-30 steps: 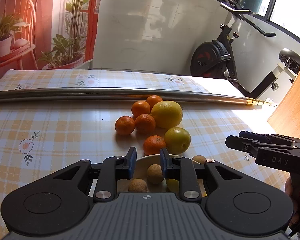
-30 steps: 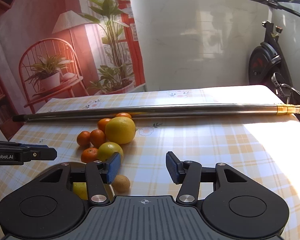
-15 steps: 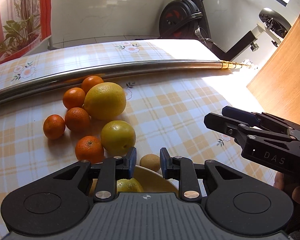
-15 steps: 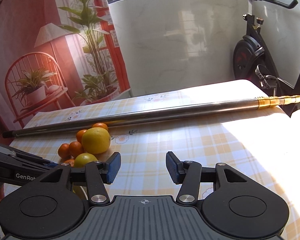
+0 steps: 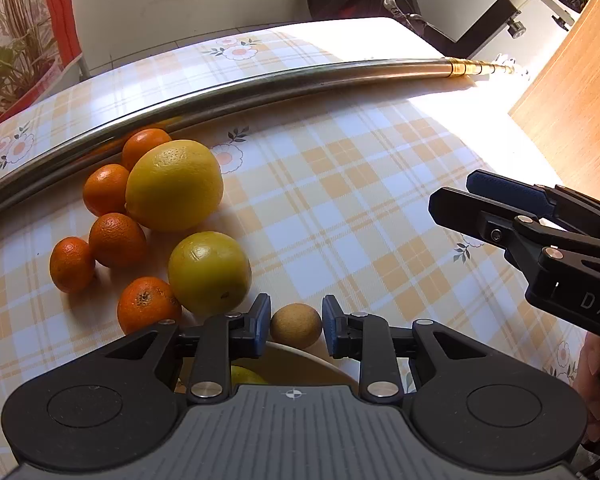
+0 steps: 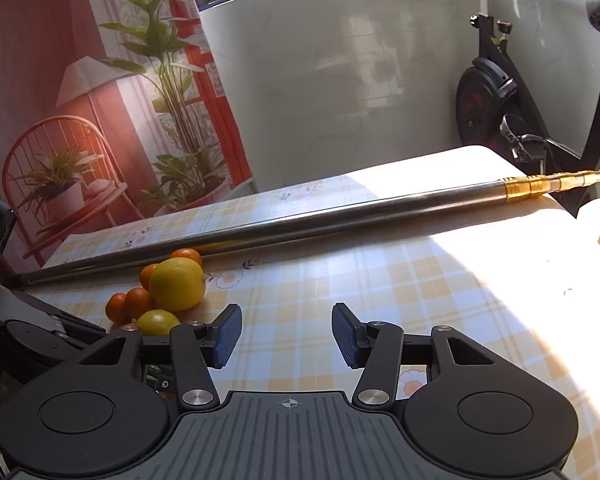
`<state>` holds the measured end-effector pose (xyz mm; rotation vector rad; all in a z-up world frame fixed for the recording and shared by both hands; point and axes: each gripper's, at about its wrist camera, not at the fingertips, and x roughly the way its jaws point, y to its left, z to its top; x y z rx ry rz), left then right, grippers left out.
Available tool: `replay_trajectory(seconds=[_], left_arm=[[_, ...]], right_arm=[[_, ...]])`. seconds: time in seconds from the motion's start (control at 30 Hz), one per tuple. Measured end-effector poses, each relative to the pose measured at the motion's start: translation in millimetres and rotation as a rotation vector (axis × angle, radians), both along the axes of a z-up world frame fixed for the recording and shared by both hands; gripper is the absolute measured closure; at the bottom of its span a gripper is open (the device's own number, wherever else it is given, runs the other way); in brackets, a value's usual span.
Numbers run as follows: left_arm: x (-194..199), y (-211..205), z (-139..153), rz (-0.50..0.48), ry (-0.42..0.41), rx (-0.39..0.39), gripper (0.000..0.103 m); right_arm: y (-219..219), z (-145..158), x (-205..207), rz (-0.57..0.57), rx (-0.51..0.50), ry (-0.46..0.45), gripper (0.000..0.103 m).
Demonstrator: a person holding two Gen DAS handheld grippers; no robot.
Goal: Organize fruits
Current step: 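Open the right tool and withdraw it while the left tool moves back toward the fruit pile, then close the right tool on a yellow grapefruit while the left tool holds a brown kiwi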
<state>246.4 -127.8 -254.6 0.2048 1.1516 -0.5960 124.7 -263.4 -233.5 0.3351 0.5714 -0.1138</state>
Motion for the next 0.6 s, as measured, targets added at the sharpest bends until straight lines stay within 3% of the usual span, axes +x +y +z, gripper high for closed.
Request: replay_trajectory(seconds=[0.33, 0.6], left_arm=[[2, -8, -5, -0.014, -0.008, 0.022, 0.073], [-12, 23, 18, 0.068, -0.074, -0.127, 0.073]], right_arm=[[-1, -2, 0, -0.005, 0.004, 0.000, 0.056], [0, 1, -1, -0.005, 0.000, -0.008, 0.056]])
